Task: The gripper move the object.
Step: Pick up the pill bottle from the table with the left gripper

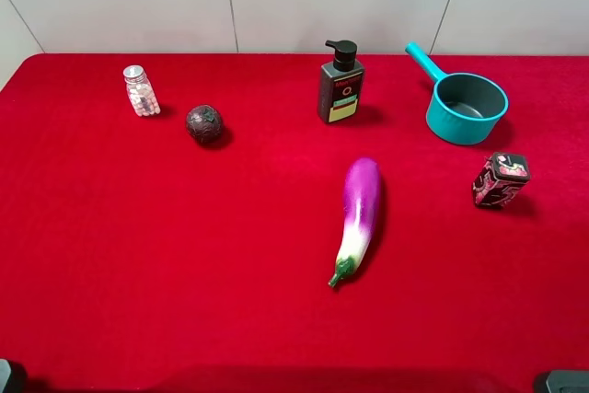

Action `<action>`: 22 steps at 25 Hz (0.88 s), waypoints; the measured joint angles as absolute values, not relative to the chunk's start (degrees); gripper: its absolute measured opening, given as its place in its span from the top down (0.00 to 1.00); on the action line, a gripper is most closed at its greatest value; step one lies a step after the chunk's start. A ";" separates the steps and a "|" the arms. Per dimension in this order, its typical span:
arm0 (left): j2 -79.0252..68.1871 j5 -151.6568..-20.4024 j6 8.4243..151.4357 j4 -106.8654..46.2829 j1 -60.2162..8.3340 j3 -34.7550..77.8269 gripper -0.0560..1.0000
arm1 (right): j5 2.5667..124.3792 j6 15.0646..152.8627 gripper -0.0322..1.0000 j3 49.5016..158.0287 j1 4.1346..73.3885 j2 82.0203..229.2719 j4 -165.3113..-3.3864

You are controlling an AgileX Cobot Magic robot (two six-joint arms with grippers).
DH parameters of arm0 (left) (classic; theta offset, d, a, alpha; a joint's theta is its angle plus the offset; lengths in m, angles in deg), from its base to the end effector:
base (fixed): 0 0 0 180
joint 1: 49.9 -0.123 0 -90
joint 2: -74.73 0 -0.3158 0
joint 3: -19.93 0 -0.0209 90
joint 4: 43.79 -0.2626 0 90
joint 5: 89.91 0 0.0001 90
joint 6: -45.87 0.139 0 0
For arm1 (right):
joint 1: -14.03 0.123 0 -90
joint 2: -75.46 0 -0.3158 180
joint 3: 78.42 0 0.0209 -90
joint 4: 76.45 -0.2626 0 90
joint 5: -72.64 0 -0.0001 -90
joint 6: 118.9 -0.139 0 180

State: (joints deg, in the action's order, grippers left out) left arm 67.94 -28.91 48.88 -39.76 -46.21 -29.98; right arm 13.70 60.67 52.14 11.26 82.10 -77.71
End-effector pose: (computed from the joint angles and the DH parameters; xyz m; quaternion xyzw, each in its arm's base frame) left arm 0.0167 -0.0096 0.2575 0.0513 0.8537 -0.0382 0.5167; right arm 0.0186 0.0017 0.2645 0.0233 0.8431 0.0000 0.5372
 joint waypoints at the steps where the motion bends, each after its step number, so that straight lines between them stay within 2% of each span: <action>1: 67.94 -28.91 48.88 -39.76 -46.21 -29.98 0.01 | 13.70 60.67 0.30 52.14 11.26 82.10 -77.71; 22: 67.94 -28.91 48.88 -39.76 -46.21 -29.98 0.01 | 13.70 60.67 0.30 52.14 11.26 82.10 -77.71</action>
